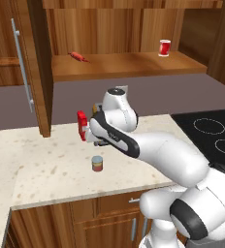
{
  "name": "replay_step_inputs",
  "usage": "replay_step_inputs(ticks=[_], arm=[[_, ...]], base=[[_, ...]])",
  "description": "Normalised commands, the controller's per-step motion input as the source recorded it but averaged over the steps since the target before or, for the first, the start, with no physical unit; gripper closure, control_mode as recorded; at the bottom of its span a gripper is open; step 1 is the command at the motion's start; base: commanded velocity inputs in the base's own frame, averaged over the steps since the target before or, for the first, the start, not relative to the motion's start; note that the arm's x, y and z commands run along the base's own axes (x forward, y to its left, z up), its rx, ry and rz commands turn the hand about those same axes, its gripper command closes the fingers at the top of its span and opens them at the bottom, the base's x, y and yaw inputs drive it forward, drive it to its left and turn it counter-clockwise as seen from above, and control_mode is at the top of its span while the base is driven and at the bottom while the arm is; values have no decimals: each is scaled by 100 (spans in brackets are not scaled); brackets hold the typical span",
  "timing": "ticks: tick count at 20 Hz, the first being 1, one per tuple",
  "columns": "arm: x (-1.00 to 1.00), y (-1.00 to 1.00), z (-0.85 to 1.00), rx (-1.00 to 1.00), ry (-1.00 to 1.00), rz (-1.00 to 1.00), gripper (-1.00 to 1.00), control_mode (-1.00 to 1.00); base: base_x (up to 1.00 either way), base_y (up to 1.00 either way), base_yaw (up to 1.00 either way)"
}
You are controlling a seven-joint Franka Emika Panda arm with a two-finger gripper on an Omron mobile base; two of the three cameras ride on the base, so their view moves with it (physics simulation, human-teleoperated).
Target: Pick the cans from the counter and place them in their designated side in the cabinet.
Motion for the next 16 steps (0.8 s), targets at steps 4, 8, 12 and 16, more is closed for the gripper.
replay_step_inputs(ticks=[4,8,12,16], arm=[[18,10,-21,0,7,0,-100,-100],[17,10,-20,0,5,0,-100,-100],[19,7,-23,-4,2,0,-100,-100],[18,2,-20,-6,0,0,-100,-100]], base=[[0,0,0],[0,0,0],[0,0,0],[0,0,0]])
